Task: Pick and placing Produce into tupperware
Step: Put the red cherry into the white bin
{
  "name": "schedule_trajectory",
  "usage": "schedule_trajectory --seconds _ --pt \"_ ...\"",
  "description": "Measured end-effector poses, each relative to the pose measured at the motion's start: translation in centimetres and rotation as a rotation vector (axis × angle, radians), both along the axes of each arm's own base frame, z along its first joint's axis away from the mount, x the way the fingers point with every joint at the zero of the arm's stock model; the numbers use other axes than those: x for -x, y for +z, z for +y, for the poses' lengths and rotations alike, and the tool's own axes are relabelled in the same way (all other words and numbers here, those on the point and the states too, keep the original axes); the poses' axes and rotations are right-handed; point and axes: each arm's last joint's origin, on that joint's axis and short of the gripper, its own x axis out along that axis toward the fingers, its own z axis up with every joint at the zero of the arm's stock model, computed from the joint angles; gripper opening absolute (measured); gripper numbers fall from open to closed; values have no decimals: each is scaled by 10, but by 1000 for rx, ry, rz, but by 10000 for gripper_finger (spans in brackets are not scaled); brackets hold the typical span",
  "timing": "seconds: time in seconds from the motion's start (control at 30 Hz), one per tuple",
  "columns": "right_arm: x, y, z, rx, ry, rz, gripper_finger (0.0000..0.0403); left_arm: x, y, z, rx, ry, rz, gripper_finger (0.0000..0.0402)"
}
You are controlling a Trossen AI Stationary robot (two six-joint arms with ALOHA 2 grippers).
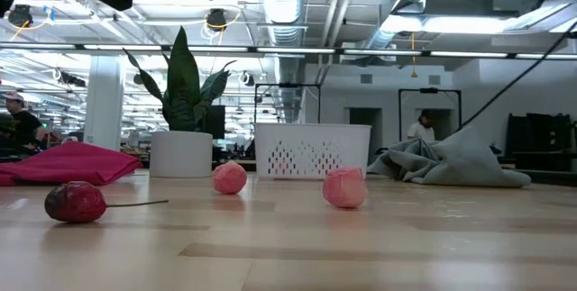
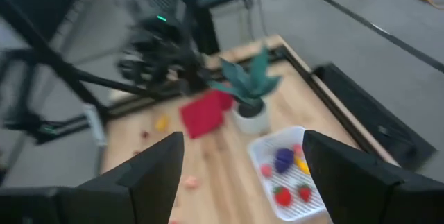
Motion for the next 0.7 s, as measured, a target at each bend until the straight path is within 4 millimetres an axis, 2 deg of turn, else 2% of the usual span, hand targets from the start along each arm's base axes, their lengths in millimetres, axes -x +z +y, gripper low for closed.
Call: schedule_trajectory --seconds 0.13,0.27,0.4,0.5,0.7 --pt "29 0 19 -15 99 -55 317 0 2 1 13 25 -18 125" --pt "43 -16 31 6 155 -77 317 0 3 2 27 68 -20 125" --pt "50 -47 37 42 169 -84 317 -1 3 3 57 102 -9 125" --pt "57 -70 41 50 222 -162 317 -1 3 4 66 118 -7 125" --pt "58 -136 50 103 310 -277 317 -2 4 4 112 157 -9 125"
